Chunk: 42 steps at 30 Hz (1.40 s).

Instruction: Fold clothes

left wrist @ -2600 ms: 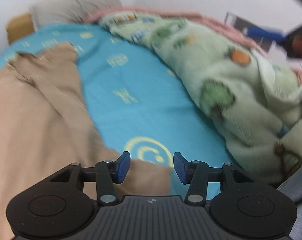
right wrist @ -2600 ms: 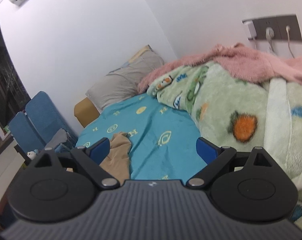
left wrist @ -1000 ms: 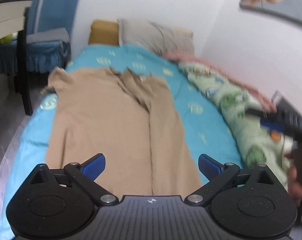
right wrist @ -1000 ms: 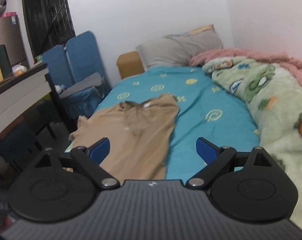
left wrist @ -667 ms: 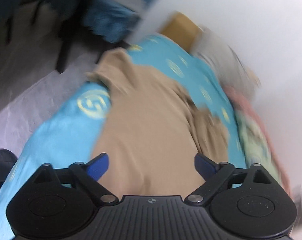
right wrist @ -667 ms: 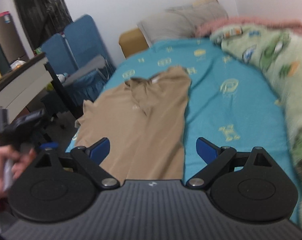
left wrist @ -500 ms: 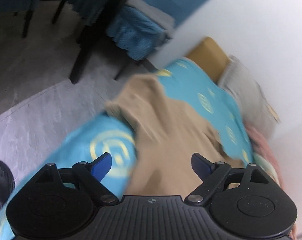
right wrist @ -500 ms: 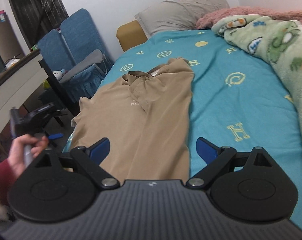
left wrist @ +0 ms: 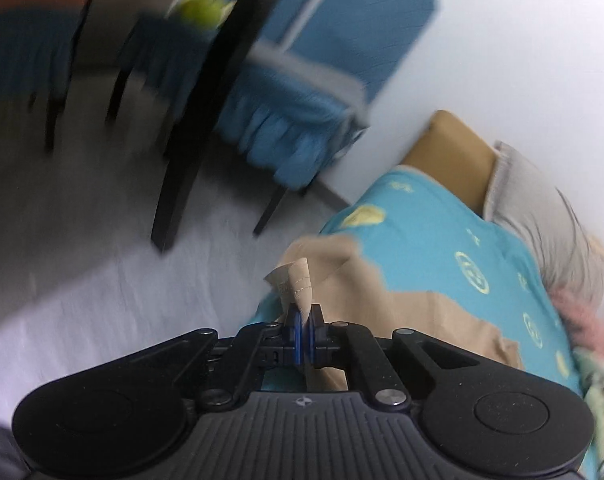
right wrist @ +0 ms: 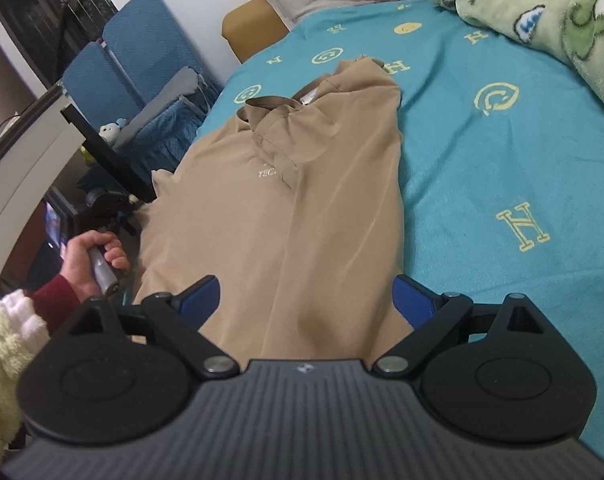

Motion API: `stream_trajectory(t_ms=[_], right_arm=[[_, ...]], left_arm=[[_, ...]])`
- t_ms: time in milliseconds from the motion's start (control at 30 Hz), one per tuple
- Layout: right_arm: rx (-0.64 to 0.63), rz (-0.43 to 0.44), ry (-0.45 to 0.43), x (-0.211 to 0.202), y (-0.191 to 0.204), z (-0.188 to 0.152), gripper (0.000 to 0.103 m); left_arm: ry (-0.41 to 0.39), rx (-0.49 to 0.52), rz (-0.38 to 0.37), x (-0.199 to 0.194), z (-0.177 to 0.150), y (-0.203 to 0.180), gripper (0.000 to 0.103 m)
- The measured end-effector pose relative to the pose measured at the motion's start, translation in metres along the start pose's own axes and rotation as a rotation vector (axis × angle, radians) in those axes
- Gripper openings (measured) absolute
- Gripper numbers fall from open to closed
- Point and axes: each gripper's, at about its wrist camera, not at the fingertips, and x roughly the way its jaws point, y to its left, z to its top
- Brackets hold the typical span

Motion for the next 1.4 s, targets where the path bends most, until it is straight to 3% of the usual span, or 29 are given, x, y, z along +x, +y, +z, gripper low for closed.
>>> stream_trajectory(t_ms=[167,300,400,533,567,600,633,667,733,867,967,1133,1400], right_arm=[[-0.001,-0.031,-0.031,-0.015,0.0,0.0,0.095],[0.03,-0.042,-0.082,-0.029,-0.009,0.002,0.095],[0.049,-0.06,-0.115,-0.033,-0.018,0.005,0.095],[0.071,-0.081,-0.155,-0.038,-0.032,0.008,0.095],[0.073,-0.081,-0.162,-0.039,-0.035,0.008,0.095],[0.073,-0.082,-0.169,-0.04,-0.038,0.007,0.095],[0.073,-0.083,-0.175,-0.041,-0.041,0.006,0.095],[0.073,-0.081,-0.181,-0.043,-0.043,0.006,0.095],[0.072,-0.071,-0.196,-0.046,-0.045,0.004,0.095],[0.046,-0.049,-0.234,-0.052,-0.043,0.006,0.095],[0.015,-0.028,-0.257,-0.058,-0.037,0.006,0.095],[-0.05,-0.007,-0.282,-0.068,-0.025,0.004,0.095],[-0.168,0.023,-0.269,-0.086,0.009,-0.011,0.094]], left_arm=[[-0.117,0.295,-0.069,-0.052,0.014,-0.083,0.004],[-0.115,0.488,-0.196,-0.085,0.004,-0.165,0.004],[-0.095,0.542,-0.253,-0.101,-0.014,-0.216,0.004],[-0.025,0.571,-0.272,-0.097,-0.053,-0.269,0.007],[-0.004,0.576,-0.269,-0.093,-0.063,-0.279,0.017],[0.024,0.553,-0.267,-0.092,-0.072,-0.282,0.038],[0.053,0.527,-0.266,-0.091,-0.082,-0.286,0.049],[0.074,0.495,-0.267,-0.094,-0.089,-0.287,0.057],[0.102,0.484,-0.288,-0.102,-0.102,-0.286,0.061],[0.095,0.571,-0.331,-0.144,-0.122,-0.264,0.072],[0.088,0.58,-0.371,-0.188,-0.129,-0.232,0.078],[0.086,0.57,-0.377,-0.259,-0.141,-0.183,0.082],[0.111,0.585,-0.295,-0.314,-0.146,-0.123,0.083]])
